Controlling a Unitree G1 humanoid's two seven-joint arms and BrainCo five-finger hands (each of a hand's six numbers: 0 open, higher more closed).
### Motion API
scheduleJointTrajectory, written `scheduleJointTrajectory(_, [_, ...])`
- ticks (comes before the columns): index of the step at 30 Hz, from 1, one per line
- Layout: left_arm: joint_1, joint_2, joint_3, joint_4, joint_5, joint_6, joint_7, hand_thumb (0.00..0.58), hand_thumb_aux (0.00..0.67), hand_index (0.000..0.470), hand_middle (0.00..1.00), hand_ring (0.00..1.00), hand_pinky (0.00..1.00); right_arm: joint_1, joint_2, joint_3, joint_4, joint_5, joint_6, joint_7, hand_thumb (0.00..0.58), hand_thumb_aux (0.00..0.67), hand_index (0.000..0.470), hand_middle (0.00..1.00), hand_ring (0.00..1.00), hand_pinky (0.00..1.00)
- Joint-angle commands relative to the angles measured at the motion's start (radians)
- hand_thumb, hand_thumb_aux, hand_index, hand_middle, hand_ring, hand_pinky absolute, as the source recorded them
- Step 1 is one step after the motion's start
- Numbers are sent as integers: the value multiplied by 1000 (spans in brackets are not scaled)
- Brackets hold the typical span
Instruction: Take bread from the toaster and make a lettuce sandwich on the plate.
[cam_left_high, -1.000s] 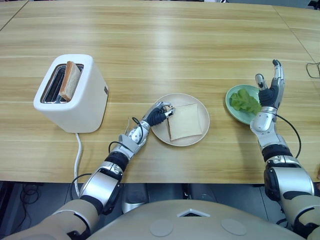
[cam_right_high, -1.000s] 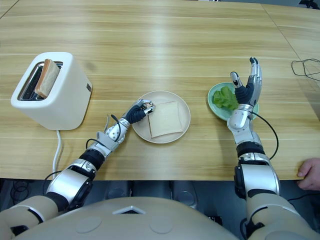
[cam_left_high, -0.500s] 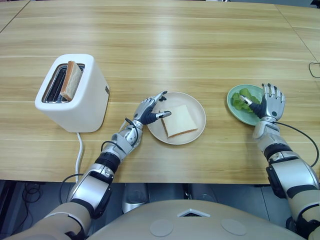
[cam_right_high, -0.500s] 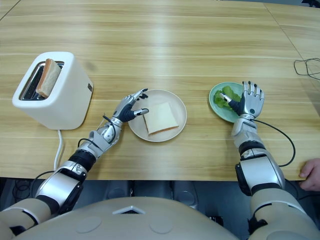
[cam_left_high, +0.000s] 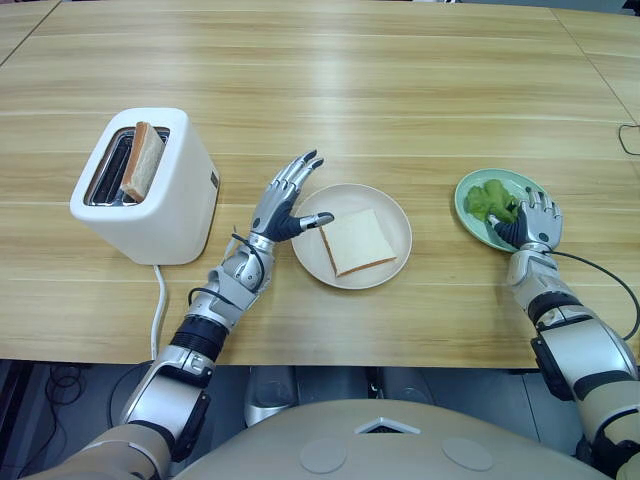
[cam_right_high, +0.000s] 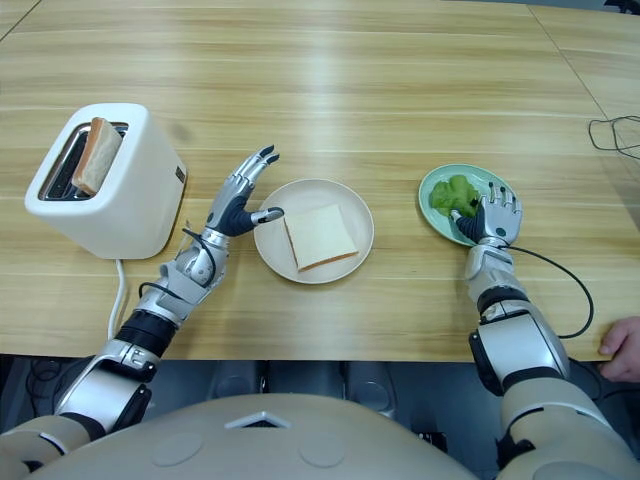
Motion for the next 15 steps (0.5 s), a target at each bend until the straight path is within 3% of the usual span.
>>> scheduleJointTrajectory(1, [15,6,18,-17,-16,14,-16,0,0,0,0,0,0,6,-10,9,10,12,7,22,580,670,460,0,0,0])
scheduleJointTrajectory(10, [21,-2,38,-5,-35,6,-26,0,0,0,0,0,0,1,-27,35,-74,-34,-29,-153,580,670,460,0,0,0])
scheduleJointTrajectory(15, [22,9,65,2,-50,12,-11,0,0,0,0,0,0,36,-41,82,-300,-89,-174,-256,580,670,460,0,0,0])
